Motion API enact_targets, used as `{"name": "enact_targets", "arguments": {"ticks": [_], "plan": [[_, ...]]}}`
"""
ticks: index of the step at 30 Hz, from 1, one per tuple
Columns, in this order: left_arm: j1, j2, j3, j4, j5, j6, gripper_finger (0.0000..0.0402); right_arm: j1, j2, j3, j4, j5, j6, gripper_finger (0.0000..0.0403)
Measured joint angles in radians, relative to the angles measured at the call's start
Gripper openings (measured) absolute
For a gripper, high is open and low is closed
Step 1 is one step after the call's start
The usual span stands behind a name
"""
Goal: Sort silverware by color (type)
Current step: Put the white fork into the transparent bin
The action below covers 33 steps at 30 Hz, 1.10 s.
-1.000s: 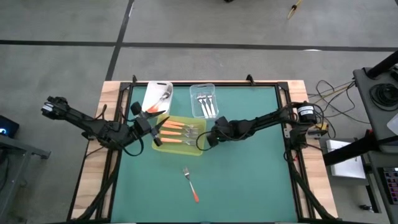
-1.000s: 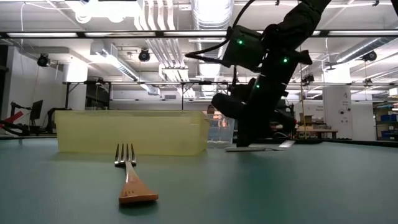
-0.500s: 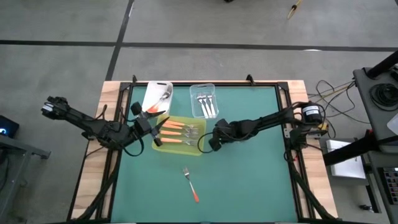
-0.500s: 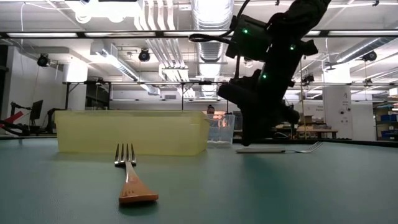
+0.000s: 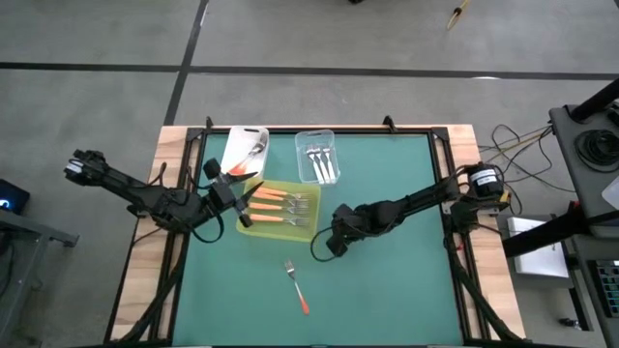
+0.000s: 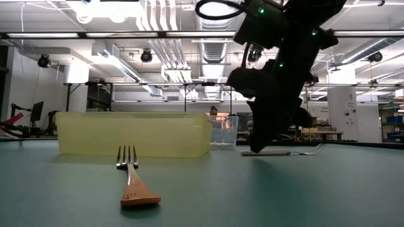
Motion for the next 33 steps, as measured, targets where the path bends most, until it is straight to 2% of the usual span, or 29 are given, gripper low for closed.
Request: {"name": "enact_targets", "arguments": {"ticks": [2, 5, 12, 15, 33], "plan": [[0.0, 0.0, 0.0, 0.0, 0.0, 0.0, 0.0107, 0.022, 0.0, 0.0, -0.014, -0.042, 0.011, 0.0009], [0.0, 0.0, 0.0, 0.0, 0.0, 0.0, 0.0107, 0.047, 0.0, 0.0, -0.02, -0.024, 0.065, 0.0009], [0.0, 0.0, 0.0, 0.0, 0.0, -0.006, 0.0107, 0.03, 0.0, 0.0, -0.019, 0.195, 0.148, 0.0009], [0.0, 0.0, 0.0, 0.0, 0.0, -0.008, 0.0107, 0.009, 0.0, 0.0, -0.019, 0.235, 0.155, 0.0008], [0.0, 0.0, -0.001, 0.0, 0.0, -0.008, 0.0107, 0.005, 0.059, -0.001, 0.066, 0.298, 0.135, 0.0009]]}}
